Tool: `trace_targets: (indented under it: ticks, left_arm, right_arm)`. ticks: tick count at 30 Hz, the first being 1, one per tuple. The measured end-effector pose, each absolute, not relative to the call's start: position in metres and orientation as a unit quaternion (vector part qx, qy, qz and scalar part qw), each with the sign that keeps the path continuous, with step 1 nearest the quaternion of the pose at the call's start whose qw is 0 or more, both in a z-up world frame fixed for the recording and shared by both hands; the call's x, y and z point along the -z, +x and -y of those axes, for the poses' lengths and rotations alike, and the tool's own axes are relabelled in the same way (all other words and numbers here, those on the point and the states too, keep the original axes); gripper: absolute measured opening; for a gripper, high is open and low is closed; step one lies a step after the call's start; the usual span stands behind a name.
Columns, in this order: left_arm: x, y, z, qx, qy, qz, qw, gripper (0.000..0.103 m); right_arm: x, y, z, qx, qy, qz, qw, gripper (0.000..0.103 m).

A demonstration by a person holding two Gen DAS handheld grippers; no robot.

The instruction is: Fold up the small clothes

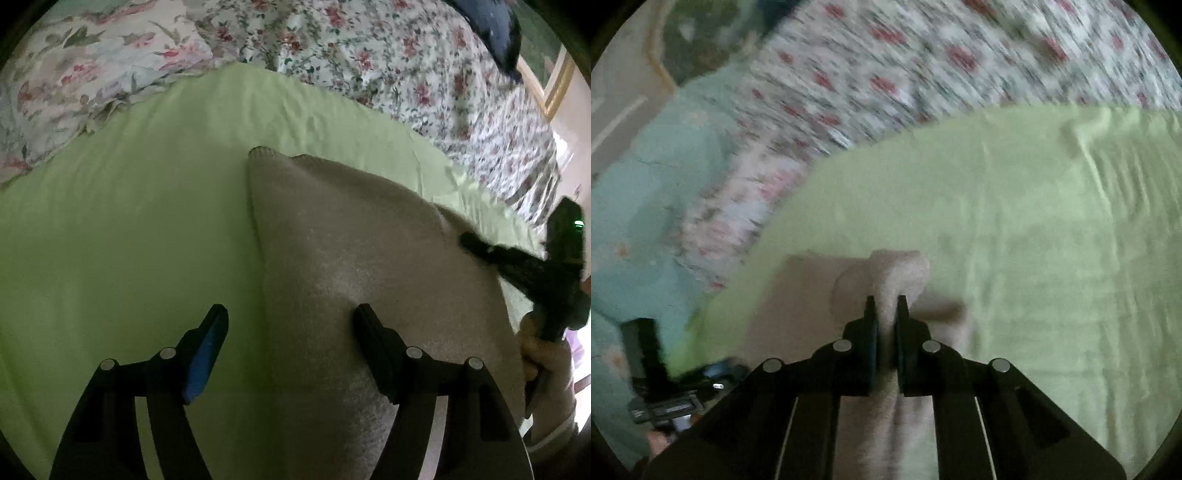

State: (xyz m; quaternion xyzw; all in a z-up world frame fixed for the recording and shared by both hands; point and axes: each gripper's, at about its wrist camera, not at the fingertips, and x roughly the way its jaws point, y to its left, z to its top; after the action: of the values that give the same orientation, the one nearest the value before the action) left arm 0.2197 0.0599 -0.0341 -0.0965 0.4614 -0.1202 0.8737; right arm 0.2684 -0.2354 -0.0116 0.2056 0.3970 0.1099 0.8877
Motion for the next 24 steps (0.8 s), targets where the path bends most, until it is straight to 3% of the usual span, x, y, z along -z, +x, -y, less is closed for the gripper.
trace_targets:
  ticks: [4,16,24]
  left_arm:
    - [0.023,0.214,-0.062,0.124,-0.093,-0.462,0.873,0.070]
    - [-0.033,0.102,-0.069,0.246,-0.117,-0.383,0.883,0.069]
    - [-0.006,0.082,-0.045,0.291,-0.102,-0.410,0.858,0.064]
  right_arm:
    - [0.040,0.270,0.245,-0.093,0.238,-0.438,0.862,0.014]
    - [-0.034,0.142,0.217,-0.147,0.254,-0.369,0.882,0.014]
    - [-0.005,0.105,0.180,-0.175,0.248,-0.415,0.858,0.014]
